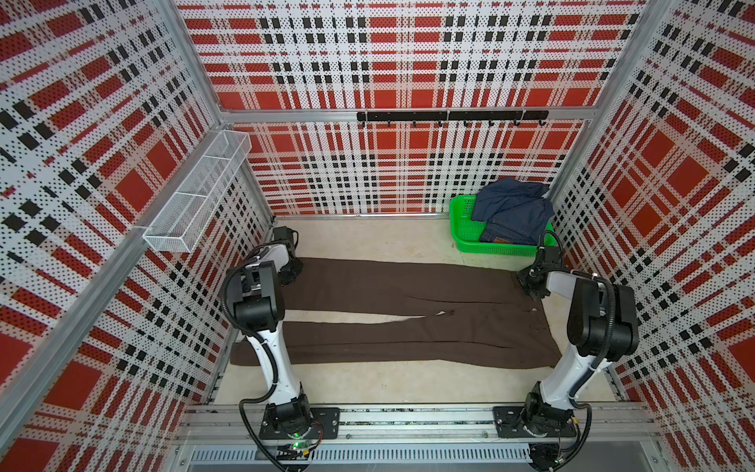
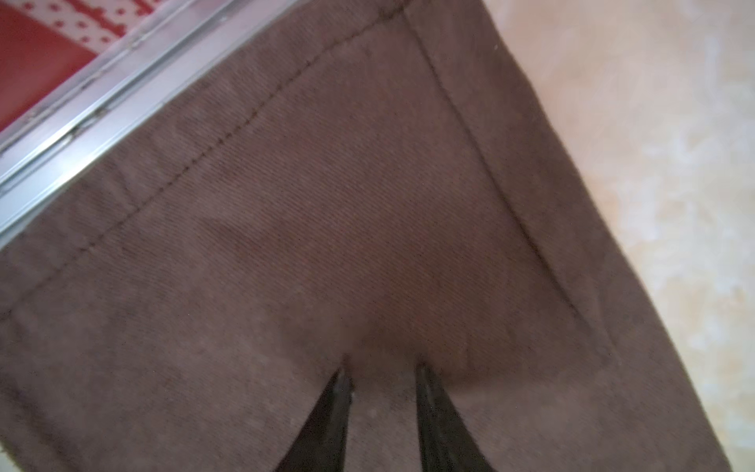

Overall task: Fold and stack the trousers
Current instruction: Move the trousers to the top-center of the table.

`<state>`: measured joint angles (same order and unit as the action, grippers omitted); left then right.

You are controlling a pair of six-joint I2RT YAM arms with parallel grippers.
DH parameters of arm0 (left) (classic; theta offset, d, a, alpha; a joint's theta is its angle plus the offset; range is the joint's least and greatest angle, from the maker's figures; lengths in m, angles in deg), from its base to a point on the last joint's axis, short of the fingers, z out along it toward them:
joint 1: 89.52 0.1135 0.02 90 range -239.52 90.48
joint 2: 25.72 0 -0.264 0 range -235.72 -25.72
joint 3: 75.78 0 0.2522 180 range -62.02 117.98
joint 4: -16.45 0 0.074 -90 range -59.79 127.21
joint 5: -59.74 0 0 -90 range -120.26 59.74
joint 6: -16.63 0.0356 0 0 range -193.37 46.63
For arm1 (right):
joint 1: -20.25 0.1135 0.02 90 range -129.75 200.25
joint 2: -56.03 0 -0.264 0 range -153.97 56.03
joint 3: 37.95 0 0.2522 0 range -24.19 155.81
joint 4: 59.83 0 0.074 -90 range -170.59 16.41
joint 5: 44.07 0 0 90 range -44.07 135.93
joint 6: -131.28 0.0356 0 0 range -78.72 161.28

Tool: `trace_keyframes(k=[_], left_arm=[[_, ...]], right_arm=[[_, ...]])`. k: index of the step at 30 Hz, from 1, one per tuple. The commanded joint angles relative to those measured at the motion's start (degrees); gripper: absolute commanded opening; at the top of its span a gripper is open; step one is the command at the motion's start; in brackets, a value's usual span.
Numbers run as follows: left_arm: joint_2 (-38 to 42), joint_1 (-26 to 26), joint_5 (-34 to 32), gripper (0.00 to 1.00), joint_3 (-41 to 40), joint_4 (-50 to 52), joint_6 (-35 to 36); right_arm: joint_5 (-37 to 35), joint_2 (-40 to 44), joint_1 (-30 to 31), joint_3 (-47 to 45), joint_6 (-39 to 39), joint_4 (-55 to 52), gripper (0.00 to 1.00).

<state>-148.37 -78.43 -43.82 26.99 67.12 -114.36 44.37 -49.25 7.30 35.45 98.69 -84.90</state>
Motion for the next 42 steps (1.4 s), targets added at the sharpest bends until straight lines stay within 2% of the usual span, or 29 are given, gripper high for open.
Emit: trace_keyframes(k=[1,16,21,24,25,30,35,38,42], left_arm=[[-4.79,-1.09,-0.57,0.32,4.96,3.82,0.82],[-20.85,-3.79,2.94,0.3,32.4,11.68,0.65],[-25.22,-4.23,4.78,0.31,42.2,14.8,0.65],[-25.17,-4.23,5.68,0.34,44.88,15.9,0.72],[-24.08,-4.25,5.82,0.38,44.77,15.83,0.74],[-13.42,-4.84,4.46,0.61,40.15,14.92,1.44],[3.85,-5.02,1.85,0.74,29.78,12.98,1.49],[14.93,-3.98,0.06,0.79,17.45,12.13,0.63],[29.46,1.07,0.36,0.81,-3.97,10.05,-0.77]], right_arm=[[-1.87,-2.92,-0.85,2.28,2.03,-0.69,0.24],[-6.33,-9.48,-2.86,13.85,3.6,-3.55,0.24],[-5.74,-10.67,-3.84,16.92,3.51,-4.72,0.24],[-5.62,-8.22,-3.84,17.14,2.5,-5.36,0.26],[-5.32,-6.96,-3.81,16.88,2.0,-5.7,0.3],[-4.1,1.87,-3.8,14.56,-0.86,-8.4,0.48],[-3.84,11.61,-3.8,11.68,-3.25,-14.53,0.64],[-2.14,16.52,-3.75,8.37,-3.98,-17.12,0.67],[1.99,22.86,-3.37,0.95,-4.06,-17.71,0.68]])
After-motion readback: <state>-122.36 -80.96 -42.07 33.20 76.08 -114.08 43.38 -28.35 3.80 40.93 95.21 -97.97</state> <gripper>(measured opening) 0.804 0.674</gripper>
